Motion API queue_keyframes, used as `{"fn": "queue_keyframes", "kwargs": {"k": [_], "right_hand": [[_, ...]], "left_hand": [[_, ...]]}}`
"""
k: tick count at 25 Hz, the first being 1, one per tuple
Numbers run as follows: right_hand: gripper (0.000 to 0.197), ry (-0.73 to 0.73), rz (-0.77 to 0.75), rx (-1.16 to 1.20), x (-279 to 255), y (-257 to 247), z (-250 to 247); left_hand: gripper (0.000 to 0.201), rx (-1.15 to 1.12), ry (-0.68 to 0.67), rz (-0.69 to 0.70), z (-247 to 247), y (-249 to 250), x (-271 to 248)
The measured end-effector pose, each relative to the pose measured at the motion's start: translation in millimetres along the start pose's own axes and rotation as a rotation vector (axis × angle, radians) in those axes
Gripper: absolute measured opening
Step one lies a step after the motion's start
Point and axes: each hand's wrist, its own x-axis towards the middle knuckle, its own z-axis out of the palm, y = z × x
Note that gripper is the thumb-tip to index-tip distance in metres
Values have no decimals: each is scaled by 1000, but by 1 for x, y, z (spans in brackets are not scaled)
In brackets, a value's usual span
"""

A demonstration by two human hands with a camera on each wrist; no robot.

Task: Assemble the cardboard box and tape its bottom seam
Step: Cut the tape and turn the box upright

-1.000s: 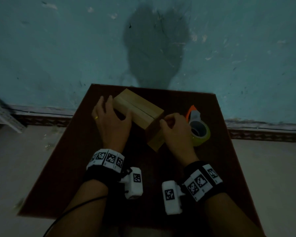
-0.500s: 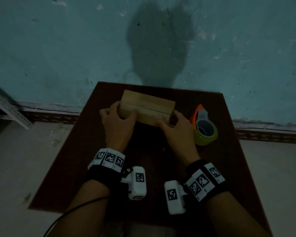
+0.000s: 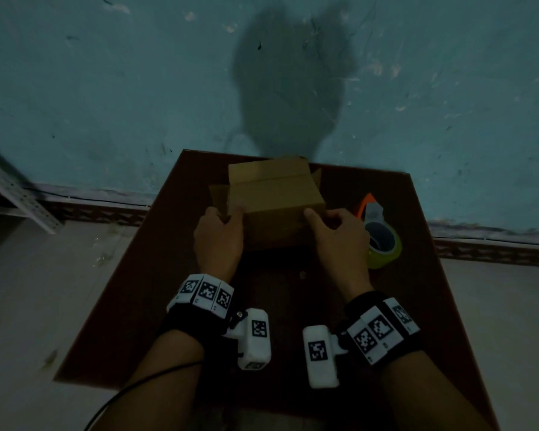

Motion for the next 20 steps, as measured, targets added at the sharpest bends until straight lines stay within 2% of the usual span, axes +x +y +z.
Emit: {"fn": "queue_keyframes", "kwargs": {"k": [4,8,12,17,18,20], "right_hand": [[29,-32,83,-58,3,5,0],[29,-97,187,-79,4,9,0],[46,-61,227,22,10,6,-2],[59,-252,297,-27,16,11,-9],[59,-289,305,-67,17,13,-9],[59,-314,333,-99,17,17,-8]], "left_hand": [[34,45,-16,-6,5,-1,-1],[31,88,-7,15,6,-4,-1],[28,-11,-66,-19,6,-6,4],[17,-172,-132,-95,5,-3,5],[19,-232,-148,-128,5,-3,3],[38,-353,-179,-204,6,-5,4]]}}
